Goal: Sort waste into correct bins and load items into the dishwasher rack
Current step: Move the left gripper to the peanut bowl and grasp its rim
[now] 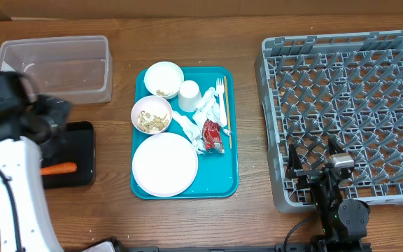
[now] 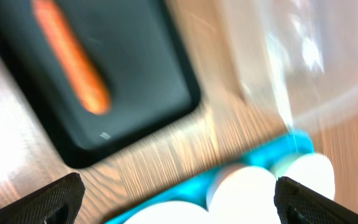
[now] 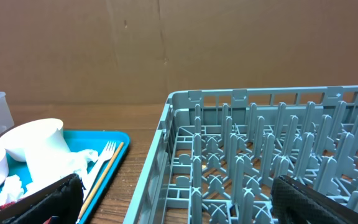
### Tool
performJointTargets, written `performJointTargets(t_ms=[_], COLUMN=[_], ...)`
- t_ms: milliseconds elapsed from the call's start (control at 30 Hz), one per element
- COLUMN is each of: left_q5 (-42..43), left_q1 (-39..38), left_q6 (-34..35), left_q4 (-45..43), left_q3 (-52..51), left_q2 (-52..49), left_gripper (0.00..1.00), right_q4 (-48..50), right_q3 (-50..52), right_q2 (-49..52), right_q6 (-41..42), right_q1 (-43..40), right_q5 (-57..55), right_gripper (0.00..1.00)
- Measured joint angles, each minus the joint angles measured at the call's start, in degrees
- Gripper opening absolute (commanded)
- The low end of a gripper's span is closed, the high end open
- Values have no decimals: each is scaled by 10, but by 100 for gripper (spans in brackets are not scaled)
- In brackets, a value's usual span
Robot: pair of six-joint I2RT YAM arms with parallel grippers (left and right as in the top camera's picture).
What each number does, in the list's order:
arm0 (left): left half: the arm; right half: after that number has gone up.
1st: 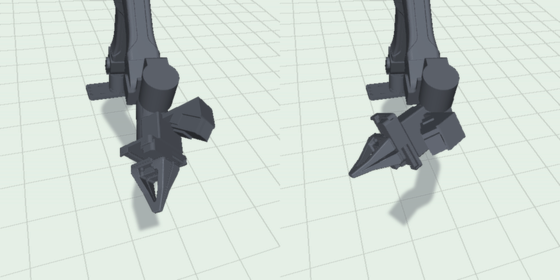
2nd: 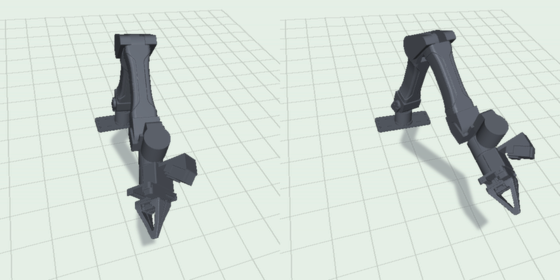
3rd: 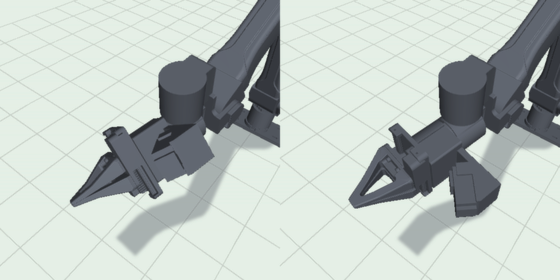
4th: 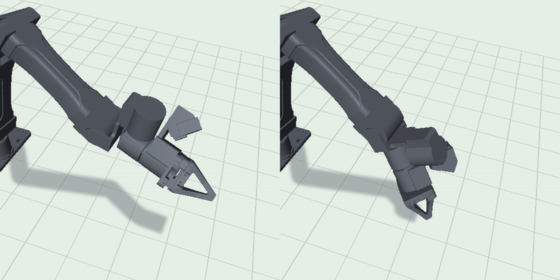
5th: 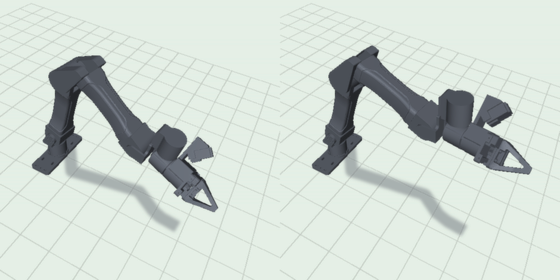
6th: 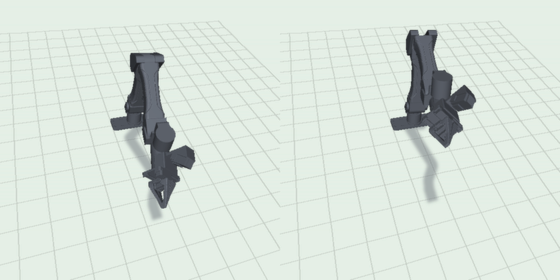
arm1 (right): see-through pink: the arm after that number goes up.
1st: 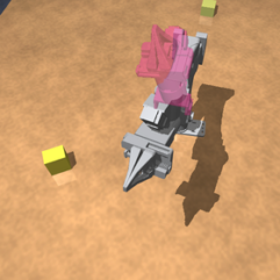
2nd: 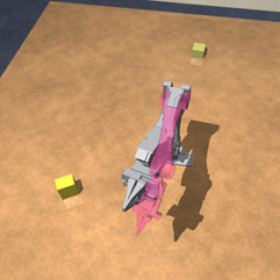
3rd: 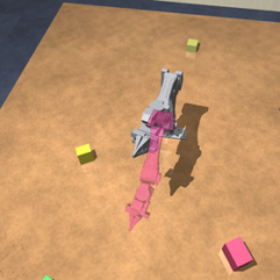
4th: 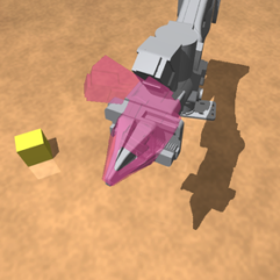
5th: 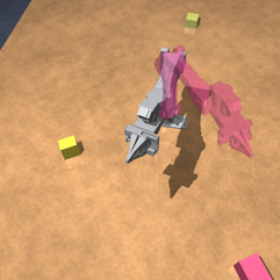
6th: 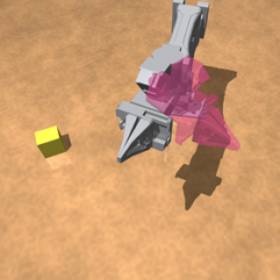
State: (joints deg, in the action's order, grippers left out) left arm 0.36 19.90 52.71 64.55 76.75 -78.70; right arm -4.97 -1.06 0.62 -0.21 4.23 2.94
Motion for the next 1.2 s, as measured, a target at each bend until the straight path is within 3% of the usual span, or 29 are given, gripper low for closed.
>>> performJointTargets(t_ms=[200, 400, 733, 967, 1200], left_q5=[0, -69, -106, -78, -33], left_q1=[-201, -344, -393, -393, -393], left_q6=[-112, -157, -256, -364, -431], left_q4=[-54, -94, -180, -228, -229], left_q3=[-8, -21, -25, -26, -26], left_q2=[-15, -100, -240, -269, -289], left_gripper=[100, 100, 98, 96, 67], right_q4=[0, 0, -1, 0, 0], right_q3=[0, 0, 0, 0, 0], right_q2=[0, 0, 0, 0, 0], right_q6=[0, 0, 0, 0, 0], right_q1=[0, 0, 0, 0, 0], right_q5=[0, 0, 0, 0, 0], right_gripper=[100, 100, 100, 100, 100])
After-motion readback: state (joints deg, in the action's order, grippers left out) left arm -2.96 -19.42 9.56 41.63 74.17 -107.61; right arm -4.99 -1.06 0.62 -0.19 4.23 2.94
